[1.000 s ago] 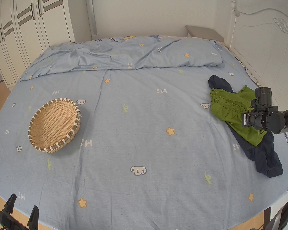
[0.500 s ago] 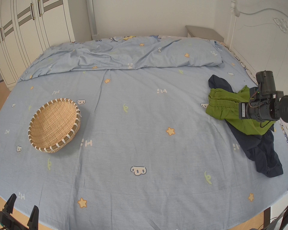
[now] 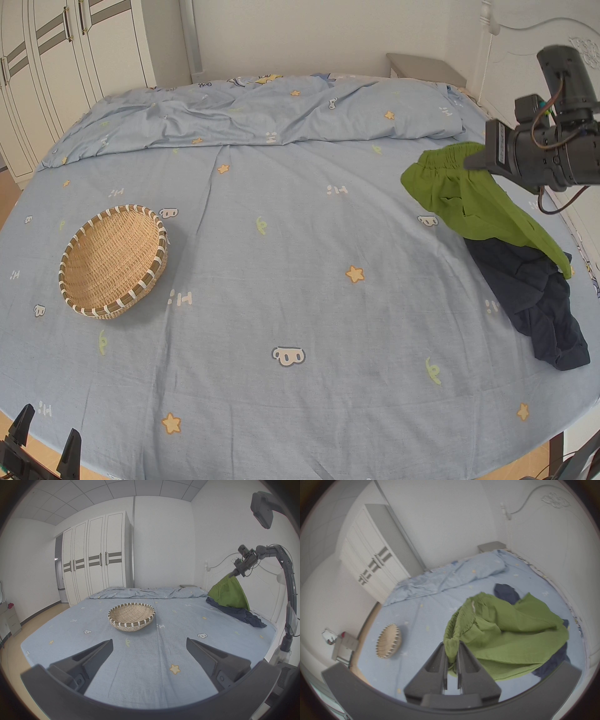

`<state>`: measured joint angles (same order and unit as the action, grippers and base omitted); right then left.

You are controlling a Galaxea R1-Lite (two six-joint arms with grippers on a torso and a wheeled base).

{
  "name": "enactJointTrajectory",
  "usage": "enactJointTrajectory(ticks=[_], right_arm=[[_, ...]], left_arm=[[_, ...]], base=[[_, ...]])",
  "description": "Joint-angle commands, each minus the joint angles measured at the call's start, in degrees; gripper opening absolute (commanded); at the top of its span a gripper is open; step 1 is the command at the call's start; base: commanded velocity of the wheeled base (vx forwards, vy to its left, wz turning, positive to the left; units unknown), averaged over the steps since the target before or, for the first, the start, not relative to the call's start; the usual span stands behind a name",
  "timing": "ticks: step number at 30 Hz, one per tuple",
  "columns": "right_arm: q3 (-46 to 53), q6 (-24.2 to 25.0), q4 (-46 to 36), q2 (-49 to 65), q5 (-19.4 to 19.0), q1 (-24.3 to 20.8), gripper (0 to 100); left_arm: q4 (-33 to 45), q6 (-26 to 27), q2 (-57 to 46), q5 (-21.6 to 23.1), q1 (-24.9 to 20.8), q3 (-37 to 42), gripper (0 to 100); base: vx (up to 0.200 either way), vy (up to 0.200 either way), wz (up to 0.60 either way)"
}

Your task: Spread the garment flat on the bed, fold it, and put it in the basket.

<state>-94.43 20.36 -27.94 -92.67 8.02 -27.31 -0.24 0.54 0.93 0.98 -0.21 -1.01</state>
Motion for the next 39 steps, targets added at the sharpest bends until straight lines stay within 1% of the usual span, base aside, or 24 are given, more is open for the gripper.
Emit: enactJointTrajectory(ticks=[1,2,3,5,8,10,14,20,21,22,25,27,33,36,37,39], right_arm=[[-7.0,1.44,-1.33,1.71,-0.37,-7.94,0],[-10.16,1.53,-2.29,1.62,-0.29,-11.63,0],[-11.57,1.7,-3.17,1.53,-0.37,-13.47,0],[-14.03,2.49,-5.81,1.09,-0.29,-18.66,0],[-14.47,5.13,-7.57,-0.58,-0.02,-25.78,0],[-14.12,7.06,-7.39,-2.86,0.24,-28.77,0],[-13.77,9.52,-7.3,-7.79,0.24,-31.32,0],[-10.34,9.96,-6.86,-12.36,-0.29,-31.84,0],[-9.02,10.05,-5.46,-13.41,-0.37,-32.37,0],[-8.84,10.05,-5.19,-13.59,-0.37,-32.46,100],[-6.73,10.05,-1.68,-15.52,-0.37,-32.63,100],[-5.68,9.96,0.17,-15.78,-0.37,-33.51,100],[-4.27,9.96,0.34,-15.7,-0.46,-34.66,100],[-3.04,10.05,-0.1,-14.11,-0.37,-33.6,100],[-2.34,10.05,-0.18,-12.09,-0.37,-32.37,100],[0.39,9.88,0.08,-5.85,-0.64,-28.06,100]], left_arm=[[-0.02,-0.01,-0.93,-0.01,0.03,1.01,100],[-0.02,-0.01,-0.93,-0.01,0.03,1.01,100],[-0.02,-0.01,-0.93,-0.01,0.03,1.01,100],[-0.02,-0.01,-0.93,-0.01,-0.06,1.01,100],[-0.02,-0.01,-0.93,-0.01,0.03,1.01,100],[-0.02,-0.01,-0.93,-0.01,0.03,1.01,100],[-0.02,-0.01,-0.93,-0.01,0.03,1.01,100],[-0.02,-0.01,-0.93,-0.01,-0.06,1.01,100],[-0.02,-0.01,-0.93,-0.01,0.03,1.01,100],[-0.02,-0.01,-0.93,-0.01,0.03,1.01,100],[-0.02,-0.01,-0.93,-0.01,0.03,1.01,100],[-0.02,-0.01,-0.93,-0.01,0.03,1.01,100],[-0.02,-0.01,-0.93,-0.01,-0.06,1.01,100],[-0.02,-0.01,-0.93,-0.01,-0.06,1.01,100],[-0.02,-0.01,-0.93,-0.01,0.03,1.01,100],[-0.02,-0.01,-0.93,-0.01,0.03,1.01,100]], base=[[0.0,0.0,0.0],[0.0,0.0,0.0],[0.0,0.0,0.0],[0.0,0.0,0.0],[0.0,0.0,0.0],[0.0,0.0,0.0],[0.0,0.0,0.0],[0.0,0.0,0.0],[0.0,0.0,0.0],[0.0,0.0,0.0],[0.0,0.0,0.0],[0.0,0.0,0.0],[0.0,0.0,0.0],[0.0,0.0,0.0],[0.0,0.0,0.0],[0.0,0.0,0.0]])
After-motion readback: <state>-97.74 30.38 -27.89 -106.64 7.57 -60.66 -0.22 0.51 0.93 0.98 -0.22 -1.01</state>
